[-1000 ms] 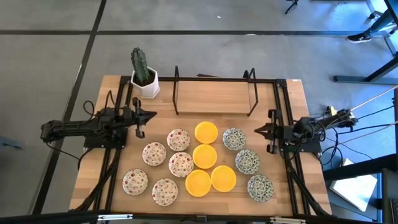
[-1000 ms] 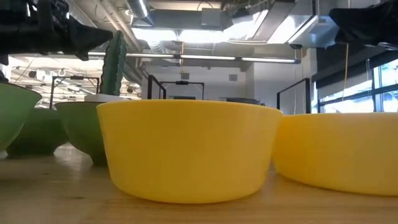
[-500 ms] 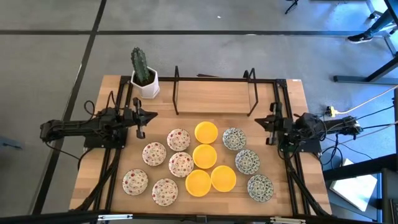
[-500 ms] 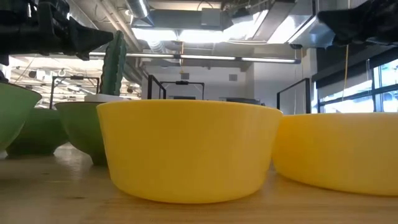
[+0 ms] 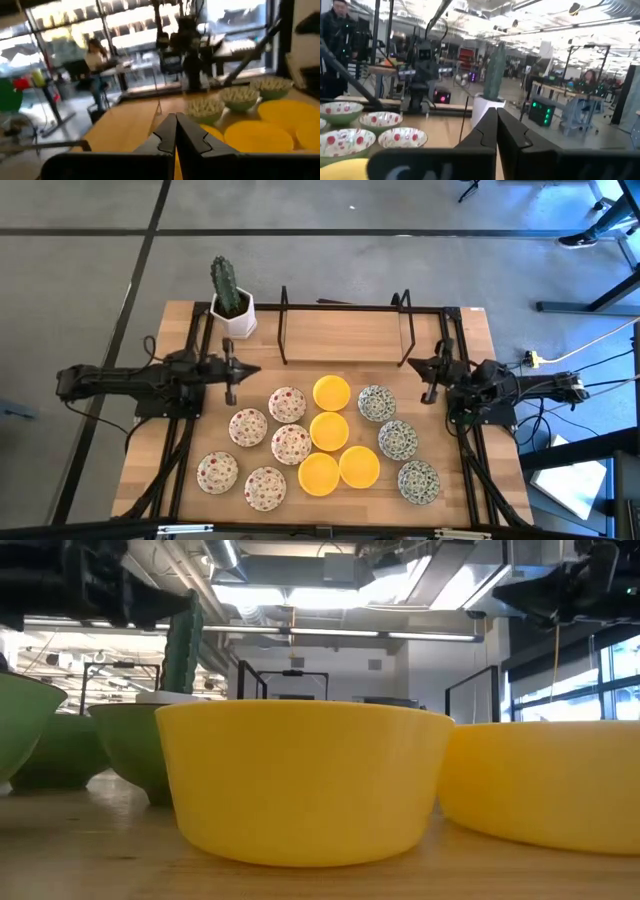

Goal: Pick & Place Mini bowls
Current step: Put the red green bowl on the shelf

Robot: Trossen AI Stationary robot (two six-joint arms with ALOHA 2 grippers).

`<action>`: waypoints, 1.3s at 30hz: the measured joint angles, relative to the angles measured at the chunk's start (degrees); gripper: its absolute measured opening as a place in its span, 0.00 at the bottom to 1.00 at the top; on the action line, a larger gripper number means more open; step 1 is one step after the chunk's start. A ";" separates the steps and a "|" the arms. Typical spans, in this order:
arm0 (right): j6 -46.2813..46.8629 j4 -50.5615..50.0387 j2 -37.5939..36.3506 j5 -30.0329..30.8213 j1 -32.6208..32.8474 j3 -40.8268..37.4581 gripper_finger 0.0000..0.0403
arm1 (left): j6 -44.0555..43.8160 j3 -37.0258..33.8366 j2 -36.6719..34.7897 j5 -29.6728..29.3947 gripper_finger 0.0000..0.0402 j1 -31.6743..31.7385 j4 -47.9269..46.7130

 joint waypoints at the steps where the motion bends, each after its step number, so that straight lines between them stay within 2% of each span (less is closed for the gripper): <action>1: 0.08 0.02 0.00 0.00 0.00 0.00 0.01 | 0.47 1.62 2.17 -1.66 0.00 0.00 0.35; 3: 0.14 0.21 -0.02 0.02 0.00 0.00 0.01 | 2.45 4.85 6.79 -2.76 0.00 0.24 0.75; 6: 0.56 0.74 -0.04 -0.01 0.00 0.01 0.02 | 5.07 8.35 14.52 -0.71 0.01 0.98 0.74; 9: 0.90 0.52 0.00 1.19 0.02 0.00 0.02 | 4.74 9.19 21.69 -0.73 0.00 1.50 1.76; 12: 1.02 0.36 -0.03 2.99 0.00 0.00 0.01 | 4.76 9.17 27.66 -3.76 0.01 2.27 2.99; 15: 1.64 0.47 -0.02 3.41 0.00 0.00 0.01 | 5.14 9.20 31.67 -6.04 0.01 3.24 5.51; 20: 0.97 7.31 -0.03 6.26 -0.02 -0.02 0.01 | 2.38 12.40 34.74 -6.38 0.01 4.21 5.39; 22: -0.03 8.21 -0.07 6.45 -0.04 0.02 0.01 | -0.11 15.17 35.15 -8.67 0.01 4.42 0.63; 27: 2.39 1.85 -0.02 5.98 -0.02 0.00 0.01 | -3.16 26.84 37.24 -11.45 0.00 4.15 -23.37; 32: 4.19 -1.56 -0.02 5.81 -0.02 0.00 0.01 | -3.32 37.48 39.75 -8.48 0.01 3.37 -38.67; 39: 4.09 -1.50 -0.02 2.75 0.00 0.00 0.01 | -3.31 47.91 42.80 -2.24 0.01 3.37 -49.17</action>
